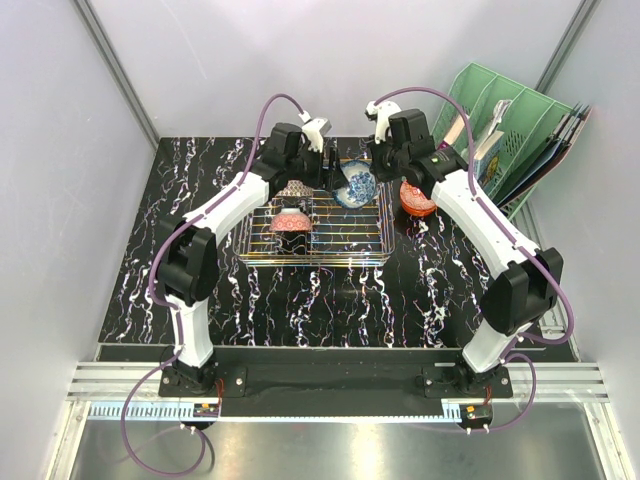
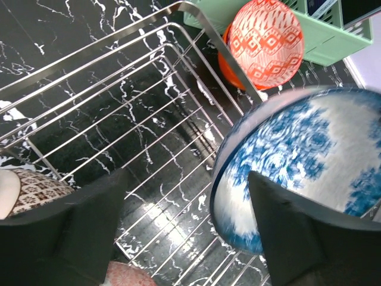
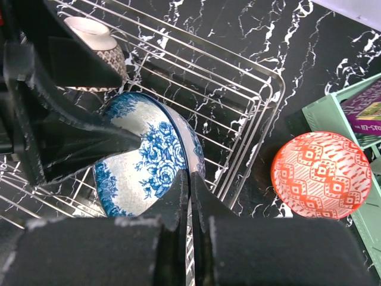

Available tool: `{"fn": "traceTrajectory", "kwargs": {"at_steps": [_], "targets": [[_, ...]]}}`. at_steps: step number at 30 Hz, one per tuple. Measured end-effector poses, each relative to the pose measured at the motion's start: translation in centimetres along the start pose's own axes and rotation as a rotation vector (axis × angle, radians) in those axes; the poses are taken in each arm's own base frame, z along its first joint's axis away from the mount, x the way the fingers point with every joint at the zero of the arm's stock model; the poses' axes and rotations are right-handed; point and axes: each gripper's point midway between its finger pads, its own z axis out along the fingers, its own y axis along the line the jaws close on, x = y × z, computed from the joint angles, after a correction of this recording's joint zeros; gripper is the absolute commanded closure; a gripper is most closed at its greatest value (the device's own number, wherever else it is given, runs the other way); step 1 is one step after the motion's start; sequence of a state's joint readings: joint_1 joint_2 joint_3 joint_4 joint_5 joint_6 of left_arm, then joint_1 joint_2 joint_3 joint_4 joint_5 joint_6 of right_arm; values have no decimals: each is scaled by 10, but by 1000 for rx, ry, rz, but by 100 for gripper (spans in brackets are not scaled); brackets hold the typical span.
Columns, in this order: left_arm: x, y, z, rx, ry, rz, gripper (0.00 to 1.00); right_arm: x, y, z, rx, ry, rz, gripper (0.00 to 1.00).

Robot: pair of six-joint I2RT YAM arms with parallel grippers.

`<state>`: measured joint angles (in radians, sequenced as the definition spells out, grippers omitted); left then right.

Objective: Load the bowls into the dish rack

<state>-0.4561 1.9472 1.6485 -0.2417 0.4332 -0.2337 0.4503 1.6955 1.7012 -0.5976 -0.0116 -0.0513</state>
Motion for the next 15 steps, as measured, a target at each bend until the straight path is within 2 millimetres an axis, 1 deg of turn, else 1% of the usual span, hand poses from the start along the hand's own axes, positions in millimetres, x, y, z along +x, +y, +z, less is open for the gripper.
{"fn": "traceTrajectory", "kwargs": {"at_steps": [1,2,4,5,6,8,10,12,15], "targets": [[-1,-1,0,4,-3,-3,37,0,1,0,-3,0,-1,100],[-1,-2,0,9,-5,-8,51,0,2,0,-5,0,-2,100],[-2,-4,0,19,-6,-14,66,0,3,0,-7,0,-3,100],[-2,-5,0,25,-5,-18,76,0,4,0,-7,0,-4,100],[-2,-6,0,29,-5,-21,81,0,4,0,-7,0,-4,100],[-3,-10,0,46,-7,-28,88,0,5,0,-10,0,-4,100],[-4,-13,1,56,-9,-24,92,0,5,0,-9,0,-5,100],[-2,-15,1,68,-5,-24,100,0,4,0,-5,0,-6,100],[-2,-19,0,89,0,-24,100,0,2,0,5,0,-10,100]]}}
